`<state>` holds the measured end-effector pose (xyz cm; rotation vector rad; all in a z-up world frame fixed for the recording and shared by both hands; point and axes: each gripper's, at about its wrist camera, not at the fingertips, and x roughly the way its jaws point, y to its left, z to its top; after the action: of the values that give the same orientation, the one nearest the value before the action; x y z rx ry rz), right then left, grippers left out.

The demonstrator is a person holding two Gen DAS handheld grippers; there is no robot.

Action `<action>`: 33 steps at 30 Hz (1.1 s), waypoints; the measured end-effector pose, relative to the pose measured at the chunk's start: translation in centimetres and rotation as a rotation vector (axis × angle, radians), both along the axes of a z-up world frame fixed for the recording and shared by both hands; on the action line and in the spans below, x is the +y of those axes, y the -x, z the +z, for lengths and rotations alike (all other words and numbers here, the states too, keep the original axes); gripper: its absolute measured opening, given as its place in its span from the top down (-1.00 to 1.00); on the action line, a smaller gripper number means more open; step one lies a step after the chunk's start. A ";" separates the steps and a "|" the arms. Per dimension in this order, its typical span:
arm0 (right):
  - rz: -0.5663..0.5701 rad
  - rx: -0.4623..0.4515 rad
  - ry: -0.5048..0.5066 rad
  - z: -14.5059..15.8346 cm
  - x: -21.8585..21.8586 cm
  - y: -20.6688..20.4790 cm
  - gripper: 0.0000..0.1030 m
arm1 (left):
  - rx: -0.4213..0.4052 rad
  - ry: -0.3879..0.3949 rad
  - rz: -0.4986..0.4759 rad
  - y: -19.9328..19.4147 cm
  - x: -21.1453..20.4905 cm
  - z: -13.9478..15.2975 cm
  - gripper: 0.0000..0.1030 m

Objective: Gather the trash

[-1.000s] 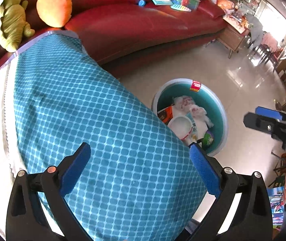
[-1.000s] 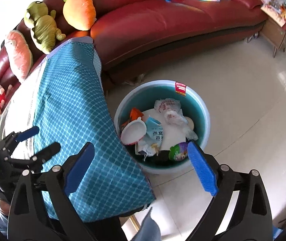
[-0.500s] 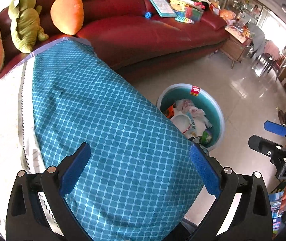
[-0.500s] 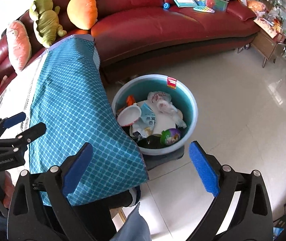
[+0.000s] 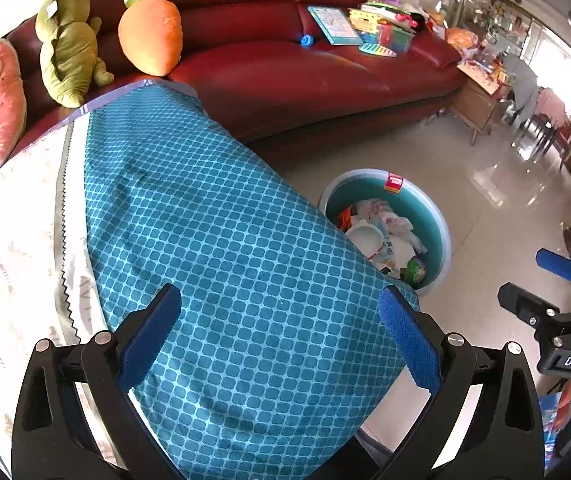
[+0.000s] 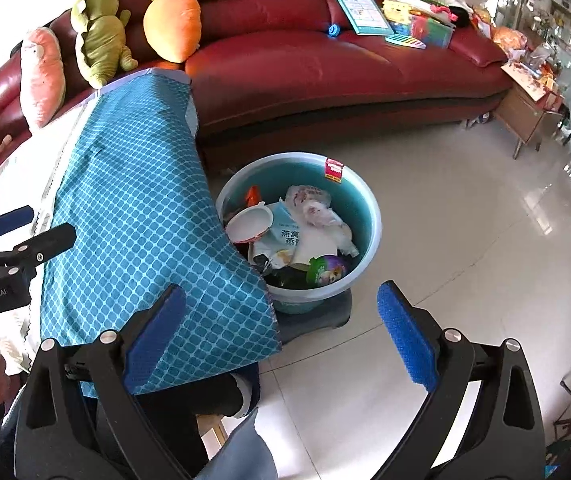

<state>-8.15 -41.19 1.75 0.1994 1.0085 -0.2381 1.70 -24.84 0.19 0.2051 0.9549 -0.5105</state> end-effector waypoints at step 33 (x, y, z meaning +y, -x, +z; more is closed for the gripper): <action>-0.008 0.003 -0.059 -1.7 -0.5 -1.1 -0.80 | 0.001 -0.011 0.003 -0.3 -0.5 -1.9 -0.92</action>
<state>-7.04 -41.72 0.03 0.2562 1.0190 -0.2160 2.00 -25.37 -1.74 0.2130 0.9589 -0.5027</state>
